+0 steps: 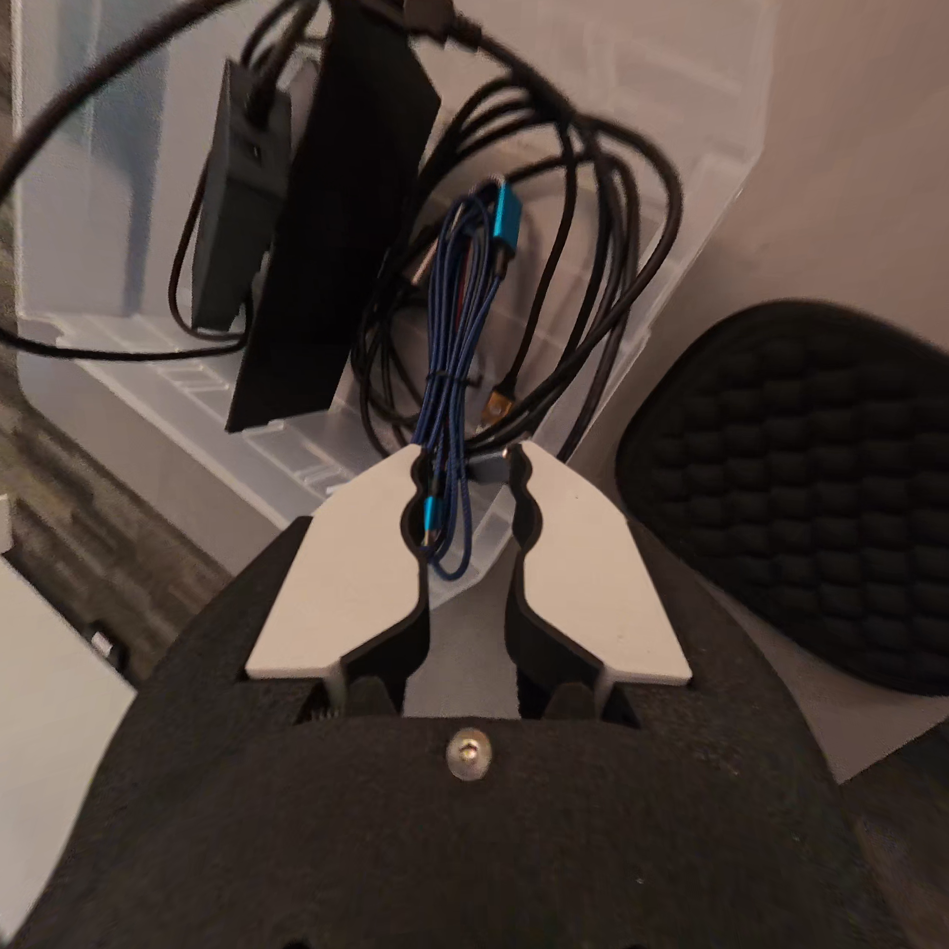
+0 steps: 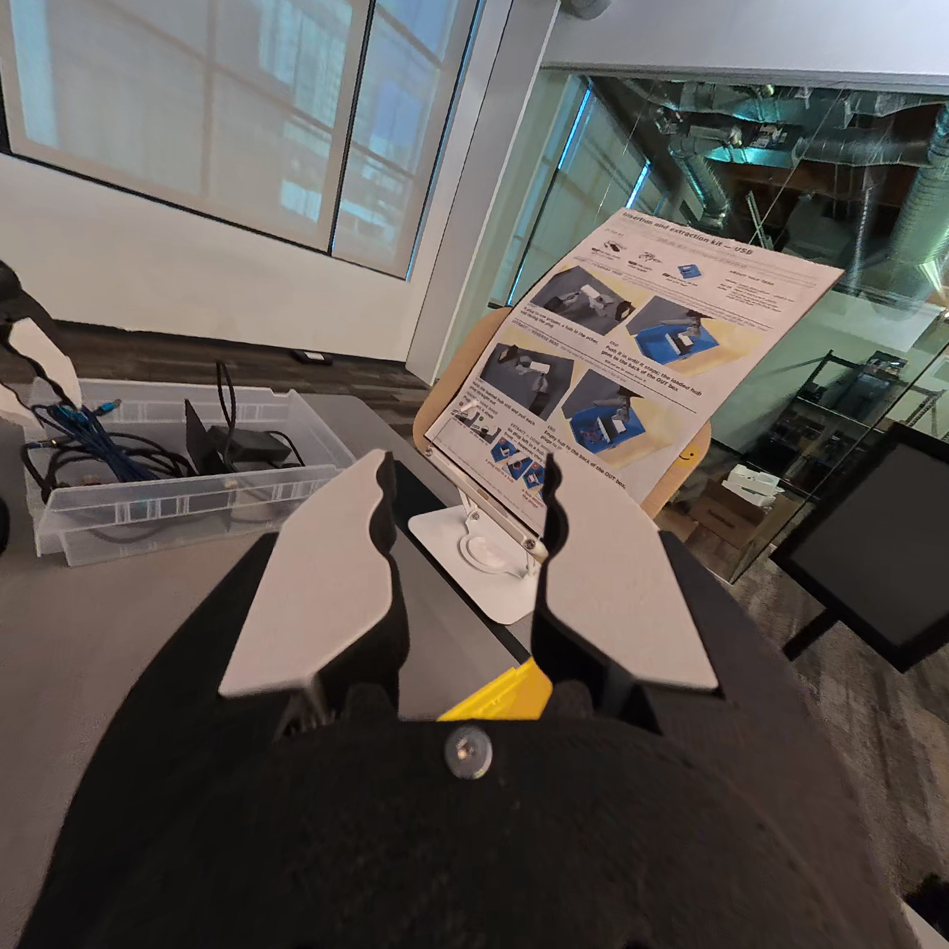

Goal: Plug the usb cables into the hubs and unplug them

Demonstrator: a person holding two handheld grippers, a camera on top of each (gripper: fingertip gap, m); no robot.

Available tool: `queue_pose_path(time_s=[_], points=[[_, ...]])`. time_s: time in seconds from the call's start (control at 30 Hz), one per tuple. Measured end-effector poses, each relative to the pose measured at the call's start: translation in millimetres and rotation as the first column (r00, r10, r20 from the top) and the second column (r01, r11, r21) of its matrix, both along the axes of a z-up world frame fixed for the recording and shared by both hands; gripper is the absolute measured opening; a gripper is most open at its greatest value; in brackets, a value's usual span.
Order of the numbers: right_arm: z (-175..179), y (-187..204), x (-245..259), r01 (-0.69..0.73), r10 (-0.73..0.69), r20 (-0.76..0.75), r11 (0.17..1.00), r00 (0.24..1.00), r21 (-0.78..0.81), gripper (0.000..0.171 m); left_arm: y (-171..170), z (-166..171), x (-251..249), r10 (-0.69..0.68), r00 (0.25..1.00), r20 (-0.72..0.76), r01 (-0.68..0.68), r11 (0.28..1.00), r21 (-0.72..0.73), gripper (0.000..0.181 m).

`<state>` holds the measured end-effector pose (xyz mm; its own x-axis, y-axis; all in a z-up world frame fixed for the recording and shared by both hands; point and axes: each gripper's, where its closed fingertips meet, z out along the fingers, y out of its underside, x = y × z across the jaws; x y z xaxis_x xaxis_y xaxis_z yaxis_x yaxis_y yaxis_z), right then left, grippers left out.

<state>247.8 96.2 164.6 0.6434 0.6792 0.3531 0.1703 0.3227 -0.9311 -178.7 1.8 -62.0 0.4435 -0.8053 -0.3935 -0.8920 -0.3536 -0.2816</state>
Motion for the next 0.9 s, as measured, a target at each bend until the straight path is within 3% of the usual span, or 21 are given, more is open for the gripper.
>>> queue_pose_path(time_s=[0.17,0.3,0.4,0.53,0.8,0.9], points=[[-4,3,-1,0.009,-0.009,0.009,1.000,1.000,-0.011,0.056,10,-3,-23,0.025,0.994,-0.109,-0.026,1.000,-0.016,0.026],[-7,3,-1,0.013,-0.013,0.019,1.000,1.000,-0.018,0.057,17,-8,-7,0.034,0.999,0.006,-0.034,0.994,-0.105,0.026],[-7,4,2,0.028,-0.027,0.029,1.000,0.999,-0.012,0.057,21,-9,0,0.015,1.000,-0.002,-0.015,0.994,-0.113,0.026],[-6,5,7,0.026,-0.026,0.015,0.999,1.000,-0.019,0.056,13,-13,1,-0.039,0.997,-0.060,0.032,0.992,-0.124,0.024],[-15,13,5,0.033,-0.031,0.046,0.998,0.998,-0.046,0.057,-9,-16,-27,0.012,0.989,-0.148,-0.040,0.981,-0.188,0.017],[-18,13,2,0.030,-0.026,0.060,0.998,0.998,-0.053,0.056,-8,-20,-27,-0.043,0.982,-0.184,0.015,0.989,-0.148,0.016]])
